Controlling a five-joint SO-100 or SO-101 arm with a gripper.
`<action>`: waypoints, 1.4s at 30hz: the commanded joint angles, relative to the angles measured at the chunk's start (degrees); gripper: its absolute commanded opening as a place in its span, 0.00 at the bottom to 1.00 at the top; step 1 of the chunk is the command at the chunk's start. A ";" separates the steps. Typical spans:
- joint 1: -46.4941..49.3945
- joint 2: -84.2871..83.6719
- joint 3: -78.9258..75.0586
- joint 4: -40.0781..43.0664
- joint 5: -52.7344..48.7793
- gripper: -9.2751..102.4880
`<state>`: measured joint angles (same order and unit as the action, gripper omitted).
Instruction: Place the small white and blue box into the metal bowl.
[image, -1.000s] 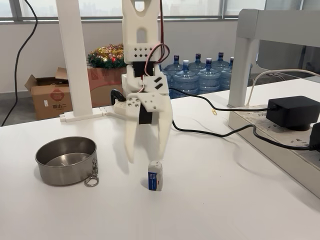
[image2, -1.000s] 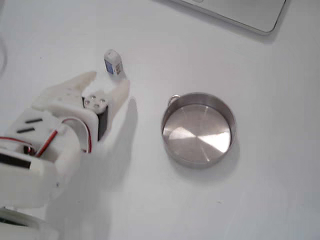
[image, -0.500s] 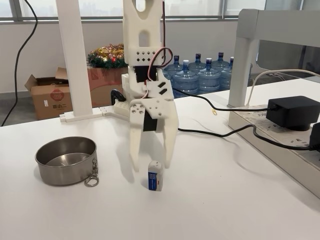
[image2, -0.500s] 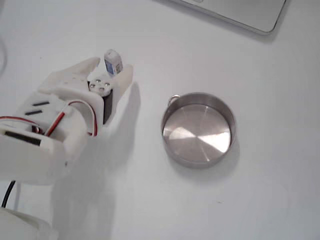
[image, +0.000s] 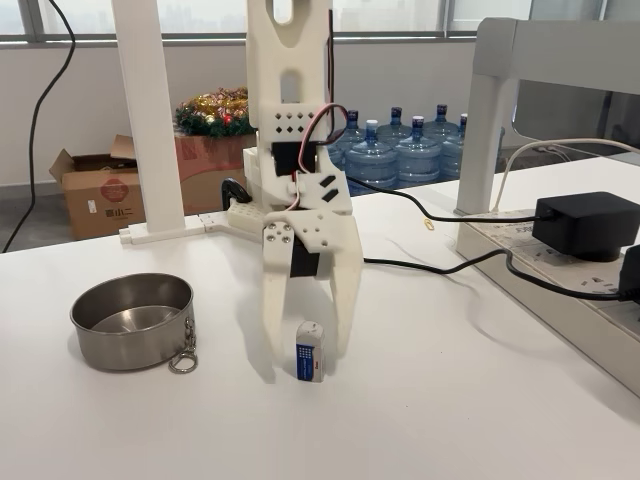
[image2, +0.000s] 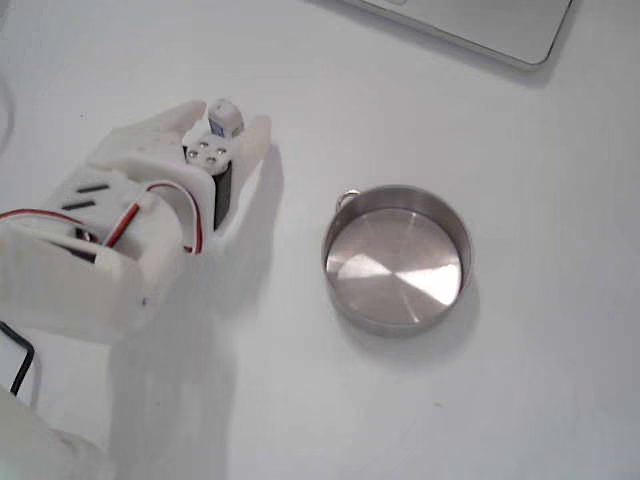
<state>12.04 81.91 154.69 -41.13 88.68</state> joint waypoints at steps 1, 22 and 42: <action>0.35 -0.26 -1.67 -0.97 0.53 0.27; 3.87 -0.44 -1.67 -0.97 0.53 0.09; 6.77 9.93 1.67 -0.88 0.44 0.04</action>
<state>17.67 86.92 155.13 -41.40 88.77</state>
